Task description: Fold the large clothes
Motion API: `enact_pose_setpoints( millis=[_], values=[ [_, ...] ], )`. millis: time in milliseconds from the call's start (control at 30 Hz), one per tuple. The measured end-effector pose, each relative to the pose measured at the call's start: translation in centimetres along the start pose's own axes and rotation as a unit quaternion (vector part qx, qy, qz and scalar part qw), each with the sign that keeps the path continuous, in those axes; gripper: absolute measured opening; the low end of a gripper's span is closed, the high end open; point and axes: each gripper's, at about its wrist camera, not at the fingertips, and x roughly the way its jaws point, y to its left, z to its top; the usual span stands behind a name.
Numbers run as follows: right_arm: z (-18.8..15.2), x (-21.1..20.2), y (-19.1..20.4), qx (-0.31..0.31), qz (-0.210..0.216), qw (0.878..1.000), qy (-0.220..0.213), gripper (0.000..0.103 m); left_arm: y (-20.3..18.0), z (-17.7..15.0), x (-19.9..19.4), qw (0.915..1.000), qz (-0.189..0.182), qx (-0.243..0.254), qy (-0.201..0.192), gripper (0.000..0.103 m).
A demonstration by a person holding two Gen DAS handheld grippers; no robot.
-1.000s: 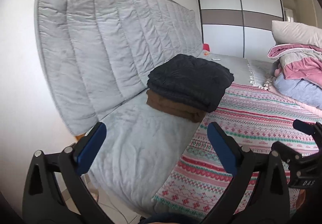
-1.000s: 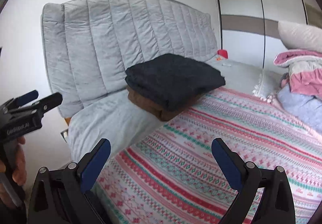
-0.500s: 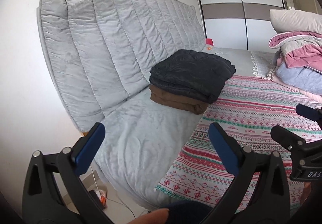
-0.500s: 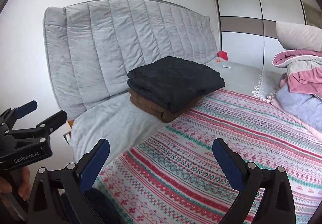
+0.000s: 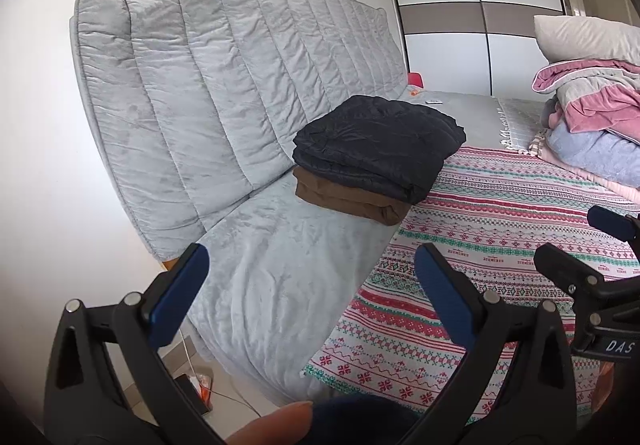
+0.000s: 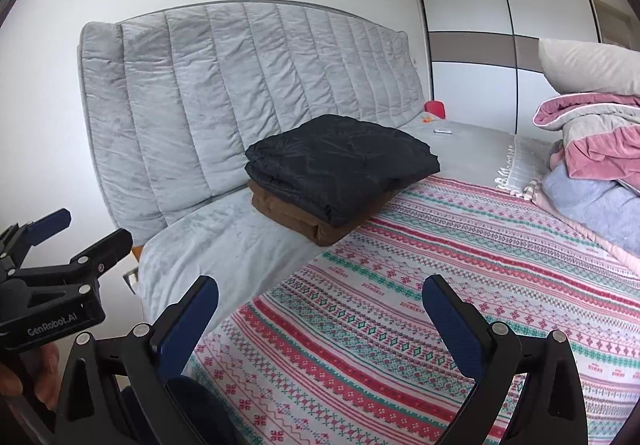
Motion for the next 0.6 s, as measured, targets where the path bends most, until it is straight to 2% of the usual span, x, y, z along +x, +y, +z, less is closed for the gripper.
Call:
enact_pose_setpoints(
  millis=[600],
  values=[
    [-0.05, -0.51, -0.25, 0.000, -0.007, 1.000, -0.004, 0.103, -0.15, 0.10, 0.11, 0.9999, -0.014, -0.004, 0.001, 0.102]
  ],
)
